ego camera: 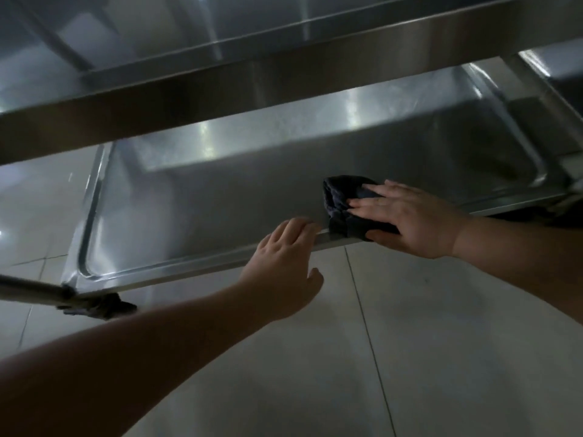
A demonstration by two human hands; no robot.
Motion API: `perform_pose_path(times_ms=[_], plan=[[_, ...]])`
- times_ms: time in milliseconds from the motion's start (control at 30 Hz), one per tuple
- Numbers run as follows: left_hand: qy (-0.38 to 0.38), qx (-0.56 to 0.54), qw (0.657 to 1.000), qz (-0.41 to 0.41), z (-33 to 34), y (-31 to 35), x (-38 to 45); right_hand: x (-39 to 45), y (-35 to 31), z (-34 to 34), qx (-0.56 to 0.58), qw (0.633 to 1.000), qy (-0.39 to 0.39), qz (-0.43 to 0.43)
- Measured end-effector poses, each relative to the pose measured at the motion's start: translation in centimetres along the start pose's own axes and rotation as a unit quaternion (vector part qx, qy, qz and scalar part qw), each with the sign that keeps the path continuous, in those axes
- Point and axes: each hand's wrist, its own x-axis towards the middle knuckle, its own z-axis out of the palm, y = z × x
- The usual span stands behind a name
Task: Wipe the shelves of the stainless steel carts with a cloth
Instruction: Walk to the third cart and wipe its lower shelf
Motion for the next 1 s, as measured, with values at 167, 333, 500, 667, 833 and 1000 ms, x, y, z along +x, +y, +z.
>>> perform_pose_path(times_ms=[167, 333, 500, 667, 833, 1000], plan=[[-0.012, 0.040, 0.999, 0.033, 2.7, 2.9, 2.7, -3.3, 3.8, -0.3, 0.008, 0.999, 0.013, 0.034], [-0.025, 0.090, 0.994, 0.049, 4.6, 5.2, 4.9, -6.9, 7.5, -0.6, 0.022, 0.995, 0.034, 0.087], [-0.012, 0.101, 0.993, 0.061, 6.5, 7.1, 5.9, -9.5, 9.4, -0.9, 0.047, 0.986, 0.053, 0.148], [0.001, 0.112, 0.992, 0.056, 7.3, 6.9, 5.9, -11.4, 10.4, -0.8, 0.056, 0.961, 0.082, 0.259], [0.015, 0.116, 0.991, 0.061, 7.4, 6.7, 6.0, -10.6, 11.6, -0.9, 0.016, 0.925, 0.126, 0.359], [0.011, 0.121, 0.991, 0.061, 7.6, 6.7, 6.0, -6.4, 10.3, -1.1, 0.024, 0.856, 0.173, 0.487]])
